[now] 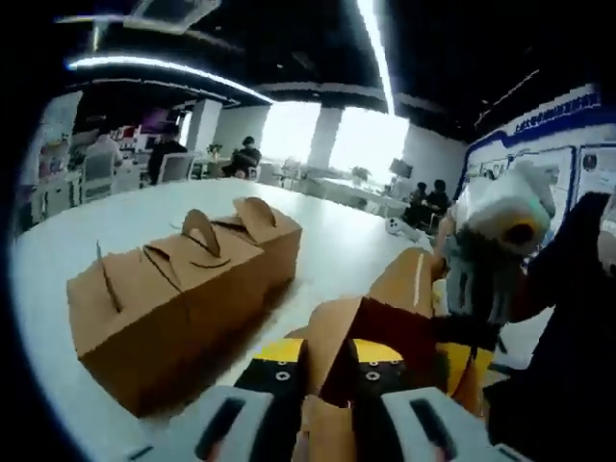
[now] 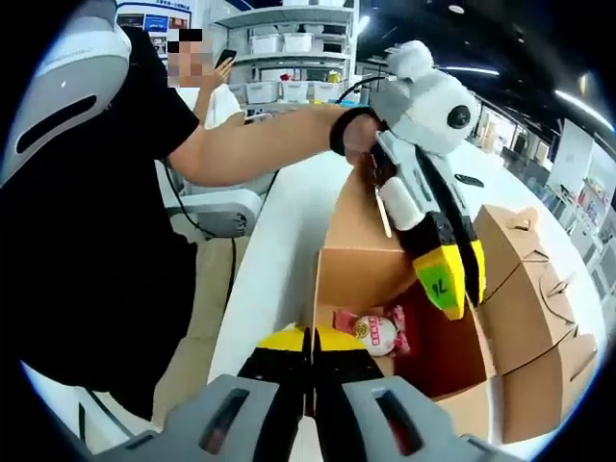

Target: Pick up one paper box from the group, open the paper box, and remove the item inside

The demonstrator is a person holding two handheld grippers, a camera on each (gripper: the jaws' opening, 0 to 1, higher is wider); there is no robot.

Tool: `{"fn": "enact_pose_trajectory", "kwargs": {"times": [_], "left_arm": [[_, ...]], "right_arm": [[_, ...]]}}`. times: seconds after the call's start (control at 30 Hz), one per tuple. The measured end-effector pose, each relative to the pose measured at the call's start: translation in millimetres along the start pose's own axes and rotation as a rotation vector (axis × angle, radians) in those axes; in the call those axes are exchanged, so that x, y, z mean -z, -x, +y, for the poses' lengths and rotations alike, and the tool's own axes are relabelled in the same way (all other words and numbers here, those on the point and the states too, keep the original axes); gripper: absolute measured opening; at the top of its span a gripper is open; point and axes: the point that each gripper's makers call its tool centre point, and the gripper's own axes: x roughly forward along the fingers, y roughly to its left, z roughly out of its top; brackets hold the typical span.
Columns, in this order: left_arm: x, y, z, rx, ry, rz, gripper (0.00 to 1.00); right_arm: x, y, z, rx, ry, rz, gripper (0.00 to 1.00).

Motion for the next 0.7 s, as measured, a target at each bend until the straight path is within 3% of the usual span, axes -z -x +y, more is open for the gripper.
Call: {"fn": "enact_pose_trajectory", "kwargs": {"times": [0.03, 0.07, 0.1, 0.17, 0.27, 0.3, 0.37, 0.47, 0.57, 0.63, 0.7], "left_arm": [[-3.3, 2.8, 9.6, -0.088, -0.058, -0.001, 0.31], [-7.8, 5.0, 14.0, -0.130, -0.080, -0.028, 0.40], [-17.7, 14.1, 17.5, -0.179, -0.141, -0.066, 0.38], [-46.1, 37.2, 22.0, -0.254, -0.148, -0.200, 0.21], [-84.5, 67.9, 4.9, -0.184, -0.053, -0.385, 0.28], [-88.9, 72.2, -3.9, -0.146, -0.054, -0.404, 0.29], [-90.4, 81.7, -23.4, -0.069, 0.001, -0.398, 0.27], [-74.1, 78.9, -39.5, -0.003, -0.006, -0.327, 0.30], [-50.2, 68.0, -42.7, -0.010, -0.030, -0.254, 0.36], [-31.2, 55.1, -41.1, -0.037, 0.003, -0.222, 0.36], [-10.1, 45.0, -49.3, -0.013, 0.038, -0.170, 0.36]], "right_arm": [[-0.3, 0.5, -4.1, 0.012, -0.011, -0.010, 0.03], [-0.5, 0.6, -4.9, 0.013, -0.018, -0.013, 0.03], [-0.6, 0.7, -7.2, 0.014, -0.018, -0.013, 0.03], [-1.4, -0.5, -6.0, 0.004, -0.025, -0.005, 0.03], [-1.7, -2.4, -5.5, 0.002, -0.021, 0.016, 0.03], [-1.6, -2.5, -5.4, 0.003, -0.021, 0.019, 0.03], [-1.2, -2.0, -5.6, 0.000, -0.023, 0.018, 0.03], [-1.4, -1.9, -5.1, -0.002, -0.024, 0.015, 0.03], [-1.6, -2.2, -4.9, -0.003, -0.023, 0.017, 0.03], [-1.7, -2.3, -4.8, -0.001, -0.022, 0.017, 0.03], [-1.7, -2.3, -5.0, 0.003, -0.021, 0.016, 0.03]]}}
